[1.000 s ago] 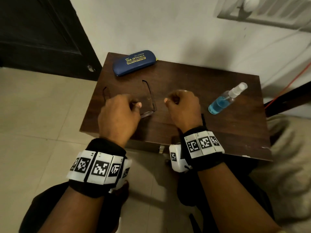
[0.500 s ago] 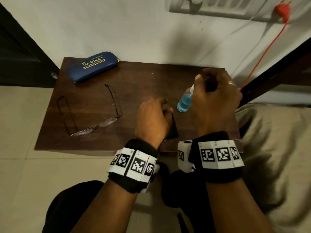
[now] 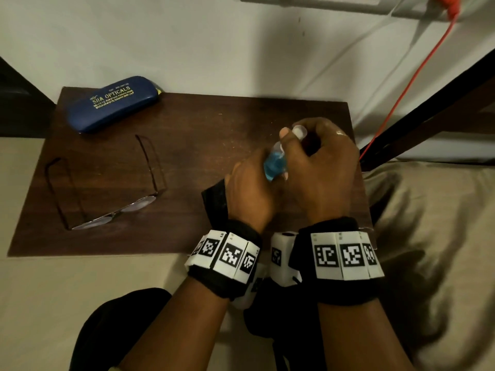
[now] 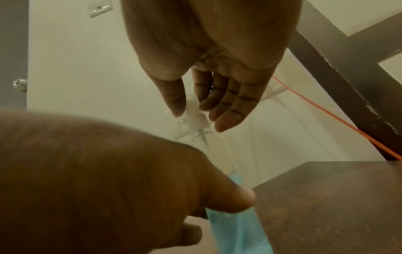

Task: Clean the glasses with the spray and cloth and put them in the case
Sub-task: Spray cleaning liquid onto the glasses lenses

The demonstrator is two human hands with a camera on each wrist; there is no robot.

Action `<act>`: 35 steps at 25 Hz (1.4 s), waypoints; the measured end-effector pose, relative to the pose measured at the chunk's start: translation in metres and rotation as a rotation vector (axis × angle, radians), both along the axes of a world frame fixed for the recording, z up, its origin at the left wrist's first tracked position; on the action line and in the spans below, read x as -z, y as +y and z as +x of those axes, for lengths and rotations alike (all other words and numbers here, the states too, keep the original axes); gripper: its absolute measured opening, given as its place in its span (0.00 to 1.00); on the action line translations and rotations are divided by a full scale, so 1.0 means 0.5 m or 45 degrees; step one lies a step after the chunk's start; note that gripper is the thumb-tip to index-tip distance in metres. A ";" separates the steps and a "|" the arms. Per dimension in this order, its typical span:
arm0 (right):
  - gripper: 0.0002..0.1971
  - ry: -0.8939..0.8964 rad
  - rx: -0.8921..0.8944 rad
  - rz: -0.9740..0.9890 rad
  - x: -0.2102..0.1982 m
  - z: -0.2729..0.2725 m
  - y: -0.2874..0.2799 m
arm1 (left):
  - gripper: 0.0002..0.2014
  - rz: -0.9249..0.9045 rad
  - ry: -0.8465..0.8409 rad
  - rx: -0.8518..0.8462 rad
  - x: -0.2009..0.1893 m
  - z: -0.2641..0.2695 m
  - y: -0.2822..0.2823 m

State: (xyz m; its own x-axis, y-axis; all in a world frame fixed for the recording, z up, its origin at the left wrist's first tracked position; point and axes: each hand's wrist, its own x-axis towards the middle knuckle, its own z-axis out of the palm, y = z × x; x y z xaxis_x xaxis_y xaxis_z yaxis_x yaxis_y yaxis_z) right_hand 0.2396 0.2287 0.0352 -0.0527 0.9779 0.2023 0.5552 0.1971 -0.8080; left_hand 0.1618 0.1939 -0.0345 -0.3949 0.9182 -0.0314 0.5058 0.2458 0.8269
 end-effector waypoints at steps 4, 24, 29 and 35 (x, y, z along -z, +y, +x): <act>0.05 0.352 0.104 0.042 -0.010 0.006 0.009 | 0.21 0.168 0.245 -0.104 -0.068 -0.051 -0.025; 0.13 0.377 -0.665 -0.550 0.008 -0.201 -0.072 | 0.31 -0.105 1.029 -0.163 -0.145 -0.331 -0.253; 0.05 0.249 -0.951 -0.354 0.008 -0.238 -0.095 | 0.30 -0.242 1.002 -0.176 -0.142 -0.381 -0.298; 0.12 0.409 -0.926 -0.304 0.007 -0.246 -0.100 | 0.26 -0.229 0.809 -0.210 -0.136 -0.406 -0.312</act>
State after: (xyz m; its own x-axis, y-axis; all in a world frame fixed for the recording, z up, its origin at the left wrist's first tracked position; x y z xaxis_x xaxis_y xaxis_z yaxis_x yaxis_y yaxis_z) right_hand 0.1165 0.1785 0.0316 -0.6634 0.7406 0.1068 0.0903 0.2209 -0.9711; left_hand -0.0411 0.0376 0.0336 -0.5218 0.8464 0.1067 0.8237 0.4673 0.3210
